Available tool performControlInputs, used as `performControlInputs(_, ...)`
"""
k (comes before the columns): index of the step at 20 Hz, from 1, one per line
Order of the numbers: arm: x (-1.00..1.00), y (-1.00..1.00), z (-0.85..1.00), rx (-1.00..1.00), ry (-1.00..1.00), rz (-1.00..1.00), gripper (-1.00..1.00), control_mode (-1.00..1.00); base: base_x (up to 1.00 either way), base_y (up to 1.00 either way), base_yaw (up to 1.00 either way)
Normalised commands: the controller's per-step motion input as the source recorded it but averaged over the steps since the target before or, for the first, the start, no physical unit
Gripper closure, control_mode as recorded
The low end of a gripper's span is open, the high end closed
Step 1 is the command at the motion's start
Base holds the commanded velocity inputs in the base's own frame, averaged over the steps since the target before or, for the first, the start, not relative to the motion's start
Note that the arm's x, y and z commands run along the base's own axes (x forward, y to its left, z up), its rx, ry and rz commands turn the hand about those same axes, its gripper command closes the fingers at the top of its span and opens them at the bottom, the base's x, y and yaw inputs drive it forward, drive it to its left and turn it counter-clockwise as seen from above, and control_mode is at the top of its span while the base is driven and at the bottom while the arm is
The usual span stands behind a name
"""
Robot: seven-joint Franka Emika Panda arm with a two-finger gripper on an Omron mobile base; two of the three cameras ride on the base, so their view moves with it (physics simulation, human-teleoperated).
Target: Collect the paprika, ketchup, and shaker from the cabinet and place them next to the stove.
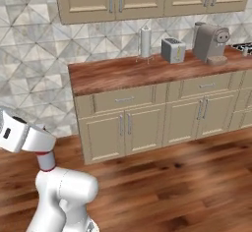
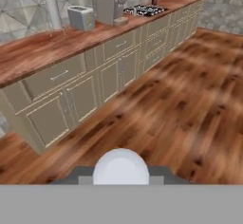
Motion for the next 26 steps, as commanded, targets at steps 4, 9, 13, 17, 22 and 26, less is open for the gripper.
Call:
performControlInputs(4,0.00,0.00,0.00,0.00,0.00,0.00,1.00,1.00,0.77,-0.49,-0.11)
performControlInputs(9,0.00,0.00,0.00,0.00,0.00,0.00,1.00,1.00,0.76,-0.51,-0.09)
performControlInputs(13,0.00,0.00,0.00,0.00,0.00,0.00,1.00,1.00,0.76,-0.21,-0.12)
performControlInputs(17,0.00,0.00,0.00,0.00,0.00,0.00,1.00,1.00,0.83,-0.17,-0.13)
performControlInputs(22,0.00,0.00,0.00,0.00,0.00,0.00,1.00,1.00,0.82,-0.22,-0.08)
performControlInputs(26,0.00,0.00,0.00,0.00,0.00,0.00,1.00,1.00,0.76,-0.41,-0.02)
